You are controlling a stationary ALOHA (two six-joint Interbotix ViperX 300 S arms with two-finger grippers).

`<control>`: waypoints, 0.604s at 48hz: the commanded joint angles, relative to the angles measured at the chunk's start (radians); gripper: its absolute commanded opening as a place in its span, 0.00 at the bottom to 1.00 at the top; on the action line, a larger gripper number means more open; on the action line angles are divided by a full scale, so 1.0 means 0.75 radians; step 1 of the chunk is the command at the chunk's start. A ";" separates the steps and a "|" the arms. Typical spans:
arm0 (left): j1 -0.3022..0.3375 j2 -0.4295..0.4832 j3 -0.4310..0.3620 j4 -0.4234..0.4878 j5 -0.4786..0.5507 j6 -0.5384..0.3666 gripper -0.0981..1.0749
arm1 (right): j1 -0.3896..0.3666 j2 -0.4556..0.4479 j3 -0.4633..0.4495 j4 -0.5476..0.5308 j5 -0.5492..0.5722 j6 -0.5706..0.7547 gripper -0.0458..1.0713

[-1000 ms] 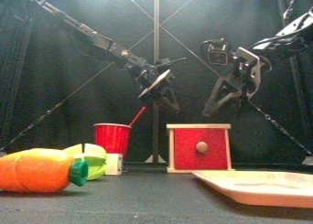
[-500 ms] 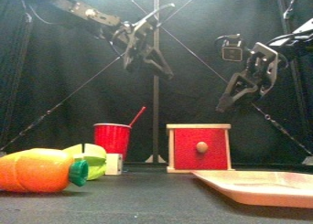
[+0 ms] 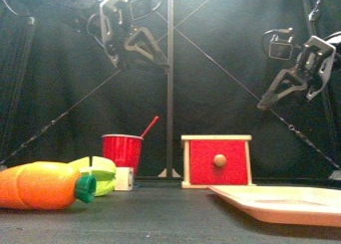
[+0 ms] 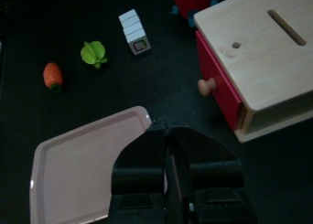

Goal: Grab carrot

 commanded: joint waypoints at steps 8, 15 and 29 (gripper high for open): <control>-0.188 0.008 0.037 -0.020 -0.014 0.012 0.85 | 0.000 -0.033 0.004 0.008 -0.006 -0.002 0.11; -0.295 0.016 0.043 0.025 -0.014 0.012 0.86 | -0.002 -0.035 0.008 0.016 -0.004 -0.002 0.11; -0.395 0.080 -0.008 -0.088 0.190 0.002 0.85 | 0.000 -0.035 0.016 0.016 -0.006 0.012 0.11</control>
